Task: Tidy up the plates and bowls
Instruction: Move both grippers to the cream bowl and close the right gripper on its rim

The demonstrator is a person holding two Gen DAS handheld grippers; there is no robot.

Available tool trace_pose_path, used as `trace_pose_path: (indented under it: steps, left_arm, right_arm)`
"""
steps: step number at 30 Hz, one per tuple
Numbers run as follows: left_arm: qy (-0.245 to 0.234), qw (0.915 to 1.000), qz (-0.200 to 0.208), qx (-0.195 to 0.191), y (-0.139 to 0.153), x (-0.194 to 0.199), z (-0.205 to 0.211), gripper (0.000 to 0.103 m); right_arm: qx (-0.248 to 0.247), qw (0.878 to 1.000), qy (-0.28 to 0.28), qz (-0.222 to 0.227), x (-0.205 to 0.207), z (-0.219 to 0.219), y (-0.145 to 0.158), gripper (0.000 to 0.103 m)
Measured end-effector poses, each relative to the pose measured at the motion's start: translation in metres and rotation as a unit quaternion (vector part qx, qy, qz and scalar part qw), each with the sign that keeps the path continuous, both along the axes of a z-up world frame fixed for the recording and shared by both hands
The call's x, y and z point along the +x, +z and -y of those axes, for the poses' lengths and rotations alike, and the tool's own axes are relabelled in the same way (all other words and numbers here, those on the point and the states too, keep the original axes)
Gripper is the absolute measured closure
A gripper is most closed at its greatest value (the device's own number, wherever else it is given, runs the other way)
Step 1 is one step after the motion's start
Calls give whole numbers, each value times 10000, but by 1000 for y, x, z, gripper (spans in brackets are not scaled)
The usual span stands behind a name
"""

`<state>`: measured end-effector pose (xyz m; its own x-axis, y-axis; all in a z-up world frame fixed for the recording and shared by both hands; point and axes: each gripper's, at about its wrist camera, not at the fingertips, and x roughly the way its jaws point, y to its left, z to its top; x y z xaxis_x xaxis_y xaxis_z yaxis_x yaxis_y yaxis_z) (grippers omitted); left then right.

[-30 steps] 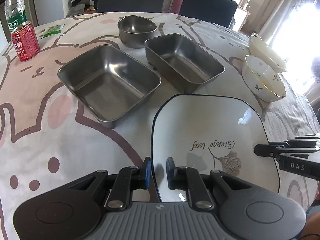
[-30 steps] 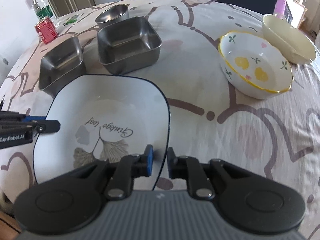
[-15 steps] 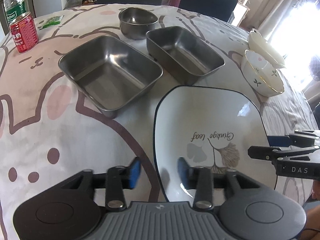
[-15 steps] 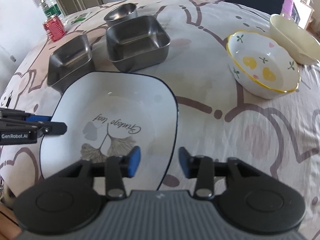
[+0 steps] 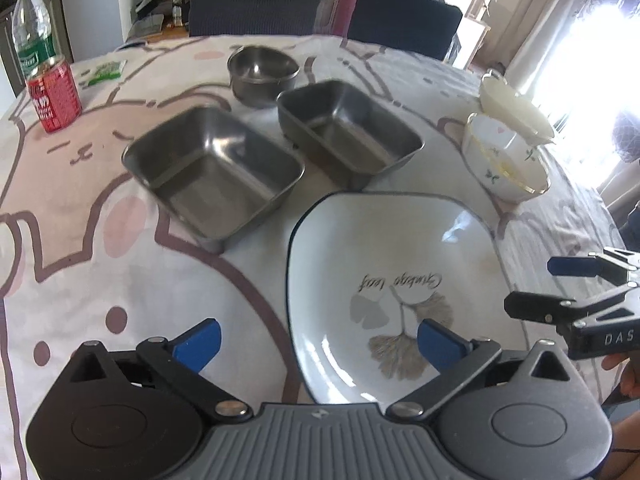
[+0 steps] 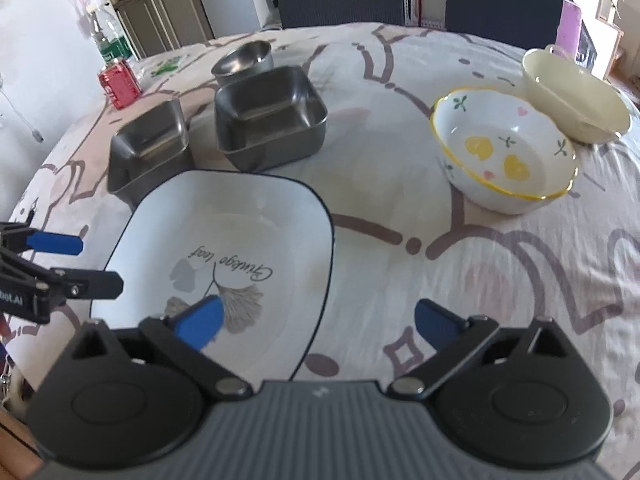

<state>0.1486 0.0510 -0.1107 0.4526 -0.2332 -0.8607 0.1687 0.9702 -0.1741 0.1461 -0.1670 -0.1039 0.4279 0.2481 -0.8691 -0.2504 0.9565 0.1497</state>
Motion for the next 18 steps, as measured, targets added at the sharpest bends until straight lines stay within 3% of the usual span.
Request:
trace_pose_path:
  steps: [9,18]
  left_arm:
    - [-64,9985,550,15,40,11,35,0]
    - [-236,9911,1312,-58,79,35,92,0]
  right_arm:
    - [269,9950,-367,893,-7,41,43,0]
    - [385,9834,-1093,1393,2,102,74,0]
